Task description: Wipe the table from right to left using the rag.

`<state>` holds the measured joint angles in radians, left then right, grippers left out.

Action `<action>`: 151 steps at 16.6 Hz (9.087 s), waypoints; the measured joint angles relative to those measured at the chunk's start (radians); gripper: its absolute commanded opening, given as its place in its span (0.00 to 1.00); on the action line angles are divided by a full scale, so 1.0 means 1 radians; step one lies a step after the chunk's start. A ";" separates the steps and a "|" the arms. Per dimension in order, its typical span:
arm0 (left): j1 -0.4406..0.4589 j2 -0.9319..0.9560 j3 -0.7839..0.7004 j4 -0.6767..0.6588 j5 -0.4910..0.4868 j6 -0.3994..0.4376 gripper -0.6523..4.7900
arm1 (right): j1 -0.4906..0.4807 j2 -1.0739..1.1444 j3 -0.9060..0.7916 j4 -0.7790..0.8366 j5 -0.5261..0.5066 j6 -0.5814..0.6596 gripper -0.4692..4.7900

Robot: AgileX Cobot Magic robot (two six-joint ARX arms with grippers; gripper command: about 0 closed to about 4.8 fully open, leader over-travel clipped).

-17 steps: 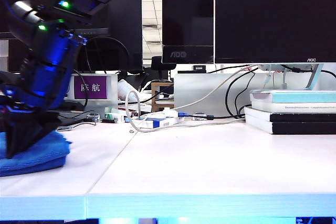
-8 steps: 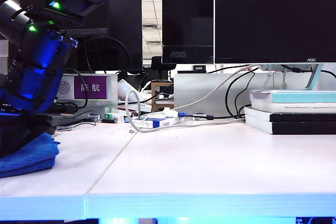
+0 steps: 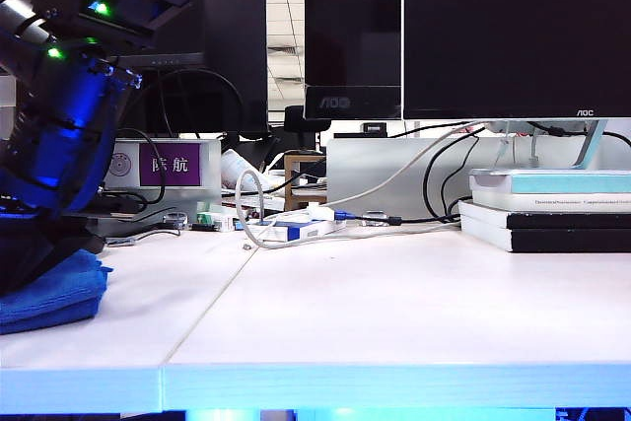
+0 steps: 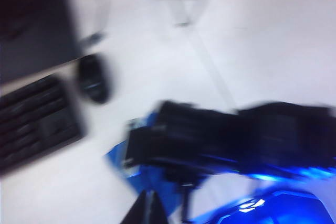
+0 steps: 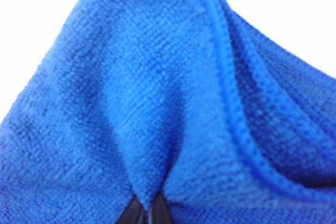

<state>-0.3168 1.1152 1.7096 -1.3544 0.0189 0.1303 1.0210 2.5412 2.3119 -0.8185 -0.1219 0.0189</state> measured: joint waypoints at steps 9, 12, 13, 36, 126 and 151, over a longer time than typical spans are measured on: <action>0.196 0.060 -0.033 0.019 0.053 -0.011 0.11 | -0.001 -0.006 0.032 -0.127 0.093 -0.005 0.08; 0.222 0.086 -0.106 0.038 0.156 0.016 0.11 | -0.001 0.000 0.056 -0.152 0.096 -0.006 0.08; 0.259 0.086 -0.155 0.070 0.224 0.036 0.11 | -0.002 0.002 0.064 -0.159 0.097 -0.006 0.08; 0.623 0.339 -0.759 0.594 0.713 0.076 0.11 | -0.014 -0.001 0.066 -0.195 0.095 -0.006 0.57; 0.244 -1.000 -1.539 1.130 -0.113 -0.285 0.11 | -0.113 -0.912 0.018 -0.510 0.325 -0.143 0.08; 0.244 -1.000 -1.644 1.110 -0.086 -0.288 0.11 | -0.113 -1.858 -1.688 0.534 0.544 -0.095 0.08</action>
<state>-0.0727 0.1150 0.0654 -0.2443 -0.0673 -0.1581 0.9081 0.6834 0.6235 -0.2840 0.4221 -0.0765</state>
